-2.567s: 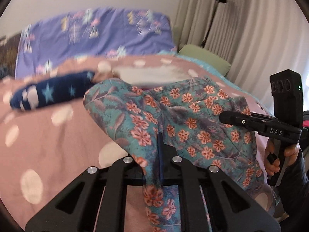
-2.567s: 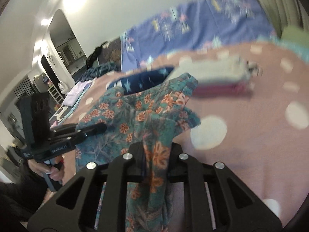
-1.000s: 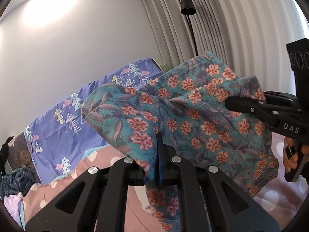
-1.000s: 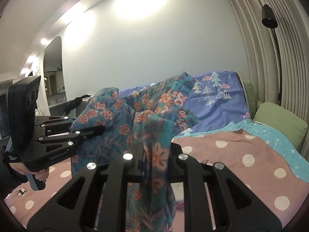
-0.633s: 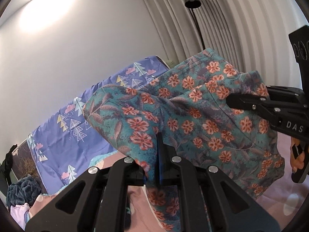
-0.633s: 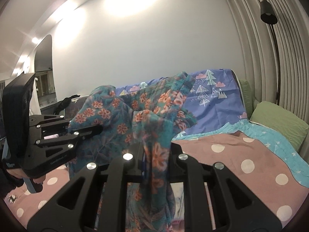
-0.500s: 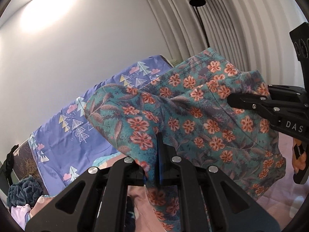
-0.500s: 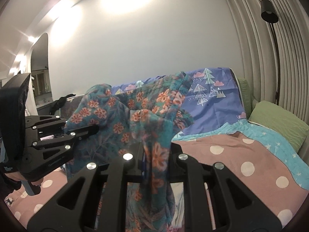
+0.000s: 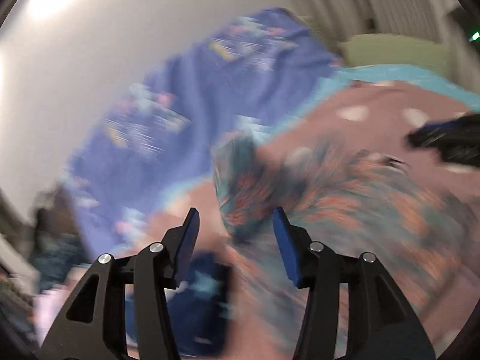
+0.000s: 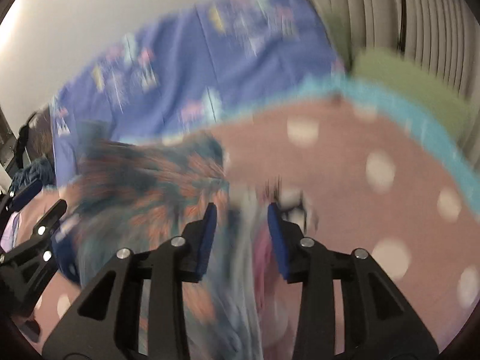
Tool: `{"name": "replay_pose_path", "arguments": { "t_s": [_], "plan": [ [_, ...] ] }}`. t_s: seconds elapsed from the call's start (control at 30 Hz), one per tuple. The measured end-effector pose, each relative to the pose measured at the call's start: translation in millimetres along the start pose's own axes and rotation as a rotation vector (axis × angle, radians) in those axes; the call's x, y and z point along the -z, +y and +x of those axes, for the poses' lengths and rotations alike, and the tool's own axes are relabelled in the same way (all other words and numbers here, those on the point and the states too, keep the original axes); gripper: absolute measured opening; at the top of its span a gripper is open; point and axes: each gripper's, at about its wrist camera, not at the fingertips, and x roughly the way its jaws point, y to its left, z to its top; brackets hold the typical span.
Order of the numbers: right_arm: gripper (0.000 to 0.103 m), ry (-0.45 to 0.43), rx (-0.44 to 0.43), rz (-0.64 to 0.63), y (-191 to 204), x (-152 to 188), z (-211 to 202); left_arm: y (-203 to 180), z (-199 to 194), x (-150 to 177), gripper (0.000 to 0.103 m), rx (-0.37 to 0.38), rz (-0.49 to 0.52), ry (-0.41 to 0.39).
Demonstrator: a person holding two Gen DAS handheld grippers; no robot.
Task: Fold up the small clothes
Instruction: 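Lower the folded shirt onto the pink clothes stack and open both grippers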
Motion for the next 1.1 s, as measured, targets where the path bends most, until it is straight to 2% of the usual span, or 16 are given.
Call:
{"name": "replay_pose_path", "arguments": {
  "t_s": [0.07,0.13,0.23,0.27,0.3,0.37,0.43,0.5,0.57,0.67,0.7,0.77,0.97,1.03,1.07,1.1],
  "plan": [
    [0.036,0.089,0.055,-0.039,-4,25,24,-20,8,18,0.057,0.027,0.066,0.027],
    [0.036,0.093,0.091,-0.067,-7,42,30,-43,22,36,0.057,0.052,0.147,0.094],
    [0.036,0.089,0.135,-0.110,-7,61,29,-58,23,50,0.043,0.066,0.147,0.079],
    [0.036,0.099,0.147,-0.121,-6,64,28,-58,24,51,0.033,0.108,0.110,0.091],
    [0.036,0.097,0.147,-0.118,-8,63,26,-55,25,53,0.028,0.124,0.086,0.099],
    [0.031,0.025,0.156,-0.099,-8,60,5,-57,24,53,0.025,0.131,0.085,0.107],
    [0.023,-0.074,0.109,-0.114,-2,55,-21,-57,25,57,0.020,0.140,0.096,0.108],
    [0.023,-0.142,-0.007,-0.173,15,58,-47,-62,25,60,0.013,0.156,0.082,0.104],
    [0.020,-0.141,-0.075,-0.247,33,67,-57,-60,24,65,0.011,0.161,0.054,0.091],
    [0.020,0.007,-0.008,-0.282,35,92,-21,-53,25,73,0.011,0.179,-0.023,0.063],
    [0.022,0.034,0.004,-0.274,27,105,-2,-51,24,77,0.011,0.214,-0.048,0.049],
    [0.022,-0.023,0.011,-0.269,21,119,0,-49,22,82,0.011,0.236,-0.073,0.021],
    [0.024,-0.027,0.013,-0.202,16,126,0,-47,18,92,0.013,0.230,-0.202,-0.002],
    [0.024,-0.031,0.021,-0.201,15,125,-2,-51,8,94,0.014,0.202,-0.195,0.004],
    [0.025,-0.032,0.029,-0.203,17,125,-4,-52,1,95,0.017,0.191,-0.189,0.011],
    [0.025,-0.034,0.048,-0.207,18,126,-5,-52,-12,98,0.027,0.198,-0.187,0.024]
  ]
}}
